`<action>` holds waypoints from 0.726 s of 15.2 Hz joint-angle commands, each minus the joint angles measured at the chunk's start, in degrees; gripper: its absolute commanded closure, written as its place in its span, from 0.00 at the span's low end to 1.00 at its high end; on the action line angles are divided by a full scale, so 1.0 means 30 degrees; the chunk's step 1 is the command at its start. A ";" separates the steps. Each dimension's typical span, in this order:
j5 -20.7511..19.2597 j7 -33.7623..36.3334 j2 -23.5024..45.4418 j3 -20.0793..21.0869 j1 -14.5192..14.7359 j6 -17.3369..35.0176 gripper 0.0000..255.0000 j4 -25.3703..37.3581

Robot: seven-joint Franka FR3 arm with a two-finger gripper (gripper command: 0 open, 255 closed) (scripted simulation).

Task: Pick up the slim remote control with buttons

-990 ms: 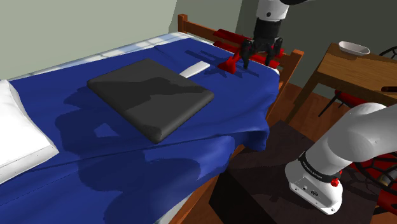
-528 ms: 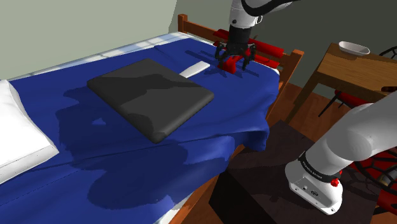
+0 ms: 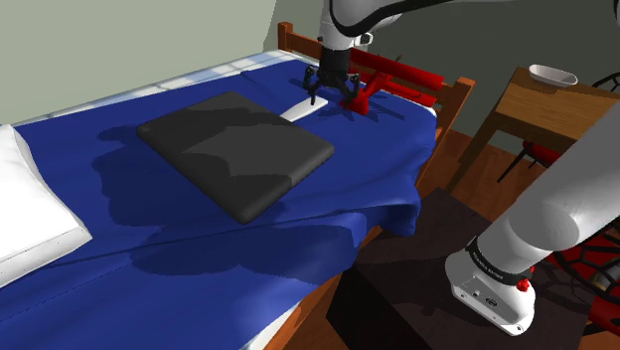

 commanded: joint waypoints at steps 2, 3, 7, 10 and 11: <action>-0.0780 0.2461 0.2189 -0.0063 0.0049 0.0225 0.00 0.2054; -0.1043 0.3240 0.2940 -0.0125 0.0124 0.0249 0.00 0.2804; -0.1956 0.6095 0.5924 -0.0626 0.0560 0.0082 0.00 0.6072; -0.2440 0.7955 0.8176 -0.1175 0.0940 -0.0310 0.00 0.8847; -0.2437 0.7964 0.8190 -0.1192 0.0953 -0.0313 0.00 0.8867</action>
